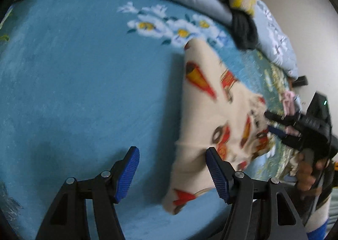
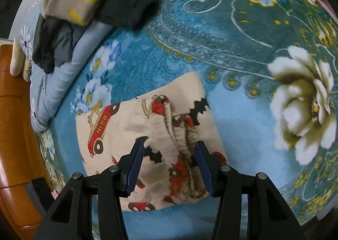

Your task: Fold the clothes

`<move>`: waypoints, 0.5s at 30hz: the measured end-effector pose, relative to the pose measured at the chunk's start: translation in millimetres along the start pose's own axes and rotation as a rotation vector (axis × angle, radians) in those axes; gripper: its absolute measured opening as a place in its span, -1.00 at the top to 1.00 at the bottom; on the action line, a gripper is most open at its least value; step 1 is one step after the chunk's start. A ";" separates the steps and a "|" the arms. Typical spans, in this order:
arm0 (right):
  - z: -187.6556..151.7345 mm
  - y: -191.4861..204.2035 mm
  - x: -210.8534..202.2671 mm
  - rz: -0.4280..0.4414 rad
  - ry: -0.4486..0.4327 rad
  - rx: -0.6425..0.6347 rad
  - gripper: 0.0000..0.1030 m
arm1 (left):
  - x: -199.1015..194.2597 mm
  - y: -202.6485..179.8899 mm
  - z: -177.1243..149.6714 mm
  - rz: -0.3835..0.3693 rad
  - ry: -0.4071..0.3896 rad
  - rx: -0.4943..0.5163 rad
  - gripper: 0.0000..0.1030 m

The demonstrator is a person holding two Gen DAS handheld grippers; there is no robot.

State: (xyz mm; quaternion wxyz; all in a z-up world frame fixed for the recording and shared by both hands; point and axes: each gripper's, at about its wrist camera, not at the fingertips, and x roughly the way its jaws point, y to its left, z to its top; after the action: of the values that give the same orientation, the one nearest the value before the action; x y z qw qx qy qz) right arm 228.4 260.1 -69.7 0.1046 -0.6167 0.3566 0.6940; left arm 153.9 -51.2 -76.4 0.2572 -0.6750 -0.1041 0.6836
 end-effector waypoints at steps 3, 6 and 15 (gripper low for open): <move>2.4 -2.2 5.1 -0.003 0.006 0.018 0.01 | 5.5 -0.6 -4.4 0.008 0.018 0.014 -0.34; 3.4 1.8 4.0 0.016 -0.002 -0.003 0.37 | 5.5 -2.2 -7.3 0.005 0.023 0.022 -0.34; 10.7 20.7 -39.3 0.003 -0.137 -0.159 0.79 | -6.0 -2.8 -1.8 -0.056 0.008 0.014 -0.34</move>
State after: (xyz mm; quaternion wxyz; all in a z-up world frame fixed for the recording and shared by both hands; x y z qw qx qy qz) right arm 216.5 263.4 -25.7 0.0784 -0.5734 0.2935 0.7609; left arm 156.0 -52.2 -69.9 0.2814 -0.6726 -0.1170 0.6744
